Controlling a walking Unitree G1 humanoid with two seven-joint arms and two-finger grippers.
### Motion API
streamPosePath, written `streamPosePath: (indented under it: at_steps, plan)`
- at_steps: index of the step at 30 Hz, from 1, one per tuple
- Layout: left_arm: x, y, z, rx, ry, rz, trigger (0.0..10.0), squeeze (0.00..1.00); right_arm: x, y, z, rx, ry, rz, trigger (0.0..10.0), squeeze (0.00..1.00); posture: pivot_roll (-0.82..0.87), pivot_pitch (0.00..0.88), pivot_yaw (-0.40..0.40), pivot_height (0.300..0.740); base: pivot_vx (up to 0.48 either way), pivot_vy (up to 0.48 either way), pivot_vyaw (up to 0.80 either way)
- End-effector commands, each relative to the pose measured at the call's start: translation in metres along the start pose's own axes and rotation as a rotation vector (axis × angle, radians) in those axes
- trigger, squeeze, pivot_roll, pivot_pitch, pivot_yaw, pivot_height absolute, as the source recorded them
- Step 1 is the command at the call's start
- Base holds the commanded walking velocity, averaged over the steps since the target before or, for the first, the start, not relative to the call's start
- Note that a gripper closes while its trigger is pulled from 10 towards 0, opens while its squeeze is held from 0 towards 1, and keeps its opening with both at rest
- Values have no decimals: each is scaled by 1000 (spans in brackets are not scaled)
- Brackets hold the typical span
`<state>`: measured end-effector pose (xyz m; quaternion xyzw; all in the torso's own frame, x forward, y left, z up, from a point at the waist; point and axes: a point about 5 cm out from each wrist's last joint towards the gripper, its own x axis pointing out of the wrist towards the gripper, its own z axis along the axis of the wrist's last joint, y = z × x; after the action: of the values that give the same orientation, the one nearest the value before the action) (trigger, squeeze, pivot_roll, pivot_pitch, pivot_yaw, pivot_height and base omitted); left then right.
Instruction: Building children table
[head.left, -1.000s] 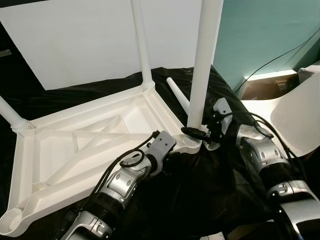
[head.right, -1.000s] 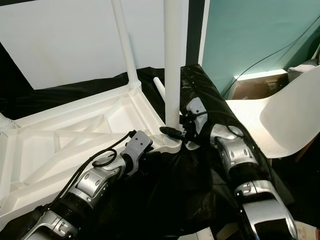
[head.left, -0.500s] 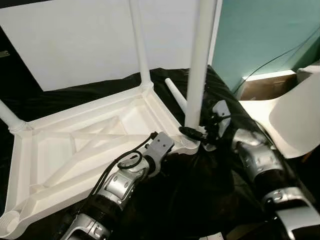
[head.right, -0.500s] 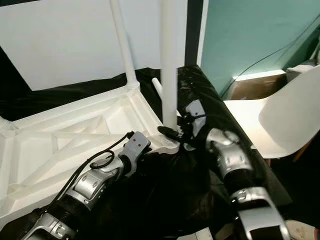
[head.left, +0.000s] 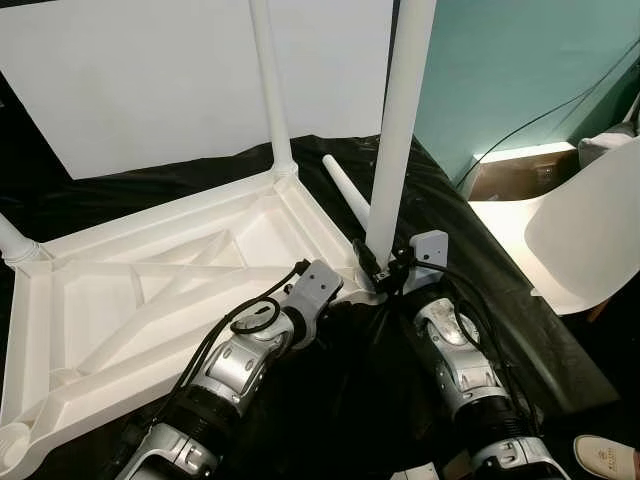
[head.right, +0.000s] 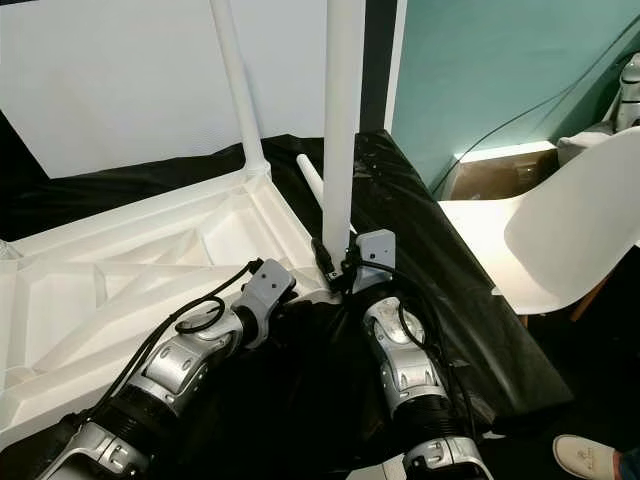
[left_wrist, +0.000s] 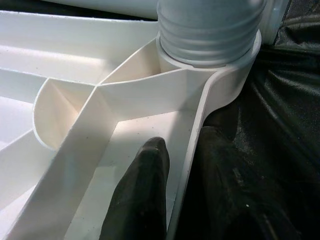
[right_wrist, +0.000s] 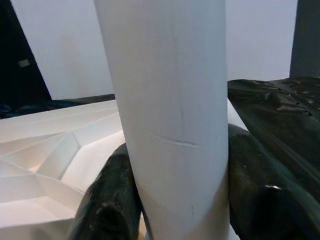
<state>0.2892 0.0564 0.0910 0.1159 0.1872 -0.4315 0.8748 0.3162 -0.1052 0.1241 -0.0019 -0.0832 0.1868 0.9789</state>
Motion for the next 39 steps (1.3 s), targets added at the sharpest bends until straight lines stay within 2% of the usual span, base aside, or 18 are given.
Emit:
streamPosePath:
  at_steps: [1,2,4,6,7,8,9,11,13,15,19,20,21,28,34,36,37,39]
  plan:
    - [5,-27,-32,-62,123,-203,10000,0,-3,-7,-11,26,70,-12,10000,769,15,0,24,740,0,0,0]
    - [6,-27,-31,-60,120,-204,10000,0,-2,-4,-10,32,73,40,10000,1000,12,0,24,740,0,0,0]
    - [6,-27,-31,-60,120,-204,10000,0,-2,-4,-10,32,73,40,10000,1000,12,0,24,740,0,0,0]
    - [7,-27,-29,-59,117,-204,10000,0,-1,-4,-8,28,81,101,10000,1000,9,0,22,740,0,0,0]
    - [8,-27,-29,-60,115,-204,10000,0,0,-6,-8,22,104,169,10000,376,4,0,22,740,0,0,0]
    - [8,-27,-28,-62,113,-205,10000,0,0,-9,-6,11,120,242,10000,0,1,0,22,740,0,0,0]
    - [8,-28,-29,-64,113,-206,10000,0,1,-16,-3,-20,129,328,10000,0,-3,0,21,740,0,0,0]
    - [8,-28,-29,-64,113,-206,10000,0,1,-16,-3,-20,129,328,10000,0,-3,0,21,740,0,0,0]
    - [9,-28,-30,-67,113,-208,10000,0,2,-27,3,-79,153,441,10000,0,-6,0,20,740,0,0,0]
    - [9,-28,-30,-67,113,-208,10000,0,2,-27,3,-79,153,441,10000,0,-6,0,20,740,0,0,0]
    - [9,-29,-29,-66,112,-210,10000,0,4,-37,7,-118,195,545,10000,0,-5,0,20,740,0,0,0]
    - [9,-30,-29,-65,111,-211,10000,0,4,-39,10,-123,213,607,549,0,1,0,18,740,0,0,0]
    - [9,-30,-29,-66,111,-210,10000,0,2,-41,12,-123,237,667,0,0,1,0,18,740,0,0,0]
    - [6,-30,-31,-73,116,-204,10000,0,-6,-43,4,-61,334,754,0,0,9,0,20,740,0,0,0]
    - [6,-29,-32,-73,116,-203,10000,0,-12,-37,-5,0,348,741,0,0,12,0,22,740,0,0,0]
    - [5,-29,-32,-74,116,-202,10000,0,-14,-32,-9,29,340,713,0,0,15,0,28,740,0,0,0]
    - [5,-29,-32,-71,120,-205,10000,0,-13,-27,-13,10,226,485,0,0,21,0,34,740,0,0,0]
    - [5,-29,-32,-71,120,-205,10000,0,-13,-27,-13,10,226,485,0,0,21,0,34,740,0,0,0]
